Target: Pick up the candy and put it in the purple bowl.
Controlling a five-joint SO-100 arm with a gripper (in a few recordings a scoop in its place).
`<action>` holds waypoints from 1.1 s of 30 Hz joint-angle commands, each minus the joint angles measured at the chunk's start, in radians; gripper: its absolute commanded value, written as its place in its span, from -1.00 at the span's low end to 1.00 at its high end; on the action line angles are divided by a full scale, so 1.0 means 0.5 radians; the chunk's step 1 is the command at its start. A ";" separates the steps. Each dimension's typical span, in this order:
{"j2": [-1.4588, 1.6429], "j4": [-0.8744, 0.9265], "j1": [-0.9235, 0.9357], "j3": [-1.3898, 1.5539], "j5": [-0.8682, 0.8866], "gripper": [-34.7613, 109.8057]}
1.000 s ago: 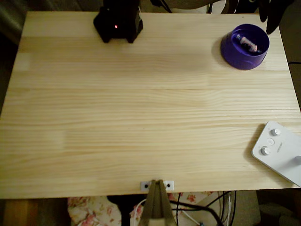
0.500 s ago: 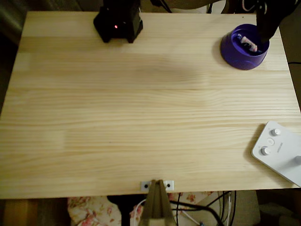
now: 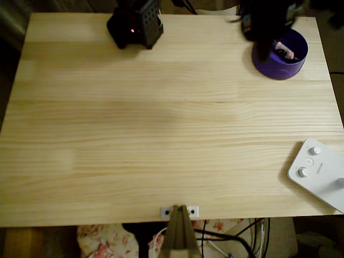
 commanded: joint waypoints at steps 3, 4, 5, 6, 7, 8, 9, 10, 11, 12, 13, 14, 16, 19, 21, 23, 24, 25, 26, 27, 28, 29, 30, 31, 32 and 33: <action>0.482 0.012 0.301 0.279 -0.107 -0.53; 0.525 0.009 0.353 0.337 -0.123 -0.52; 0.568 -0.003 0.408 0.393 -0.126 -0.51; 0.607 -0.025 0.460 0.445 -0.135 -0.51; 0.647 -0.049 0.515 0.497 -0.147 -0.51; 0.684 -0.061 0.565 0.543 -0.166 -0.51; 0.718 -0.067 0.617 0.583 -0.166 -0.50; 0.752 -0.071 0.669 0.626 -0.156 -0.49; 0.785 -0.071 0.718 0.666 -0.153 -0.49; 0.819 -0.071 0.767 0.706 -0.153 -0.49; 0.847 -0.071 0.816 0.746 -0.181 -0.49; 0.877 -0.107 0.850 0.795 -0.224 -0.53; 0.933 -0.153 0.923 0.890 -0.264 -0.53; 1.006 -0.261 1.037 1.040 -0.264 -0.53; 1.074 -0.390 1.135 1.163 -0.252 -0.53; 1.154 -0.506 1.227 1.282 -0.190 -0.53; 1.193 -0.555 1.264 1.338 -0.187 -0.53; 1.236 -0.601 1.295 1.393 -0.181 -0.53; 1.270 -0.623 1.328 1.439 -0.104 -0.53; 1.301 -0.620 1.356 1.479 0.046 -0.53; 1.328 -0.586 1.378 1.513 0.156 -0.53; 1.353 -0.558 1.384 1.552 0.245 -0.53; 1.381 -0.549 1.393 1.601 0.356 -0.53; 1.414 -0.546 1.402 1.657 0.457 -0.53; 1.457 -0.561 1.405 1.718 0.577 -0.53; 1.506 -0.577 1.420 1.776 0.641 -0.53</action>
